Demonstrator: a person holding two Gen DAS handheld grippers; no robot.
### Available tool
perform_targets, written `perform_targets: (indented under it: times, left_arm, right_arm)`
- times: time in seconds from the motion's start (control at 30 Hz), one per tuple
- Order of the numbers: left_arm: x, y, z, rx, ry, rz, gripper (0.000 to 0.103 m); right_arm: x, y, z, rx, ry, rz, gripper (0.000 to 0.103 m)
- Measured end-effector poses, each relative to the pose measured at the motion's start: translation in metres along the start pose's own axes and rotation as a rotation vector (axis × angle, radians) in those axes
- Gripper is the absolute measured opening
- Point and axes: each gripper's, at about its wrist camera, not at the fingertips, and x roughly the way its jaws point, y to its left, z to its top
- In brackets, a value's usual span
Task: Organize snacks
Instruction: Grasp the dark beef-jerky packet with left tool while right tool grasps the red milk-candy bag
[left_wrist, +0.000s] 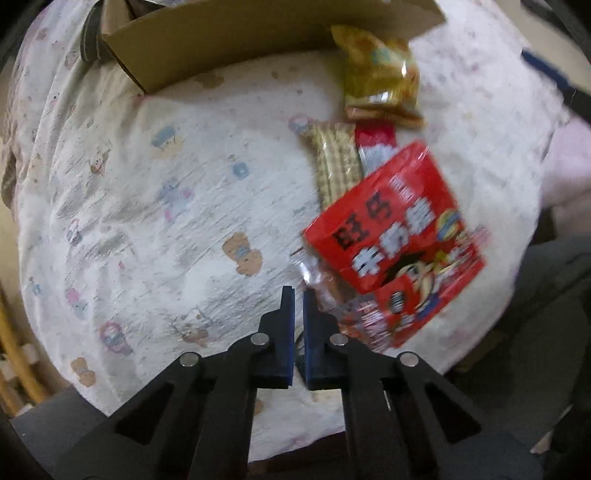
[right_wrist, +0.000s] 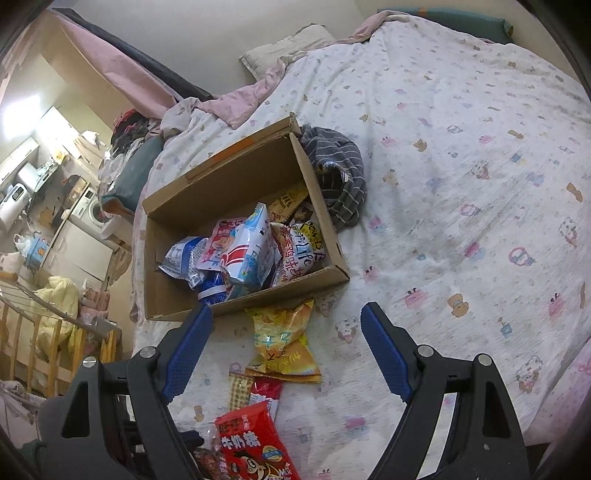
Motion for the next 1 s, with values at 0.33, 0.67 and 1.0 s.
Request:
perform_targets:
  times: [0.33, 0.67, 1.0]
  left_arm:
    - [-0.008, -0.043, -0.017, 0.225, -0.028, 0.083, 0.087]
    - [0.038, -0.089, -0.028, 0.671, 0.165, 0.26, 0.087]
    - [0.066, -0.109, -0.035, 0.808, 0.25, 0.263, 0.076]
  right_arm:
    - [0.001, 0.0, 0.001, 0.004, 0.006, 0.003, 0.085]
    - [0.003, -0.002, 0.001, 0.014, 0.008, 0.003, 0.085]
    - [0.005, -0.01, 0.001, 0.041, 0.017, 0.004, 0.085]
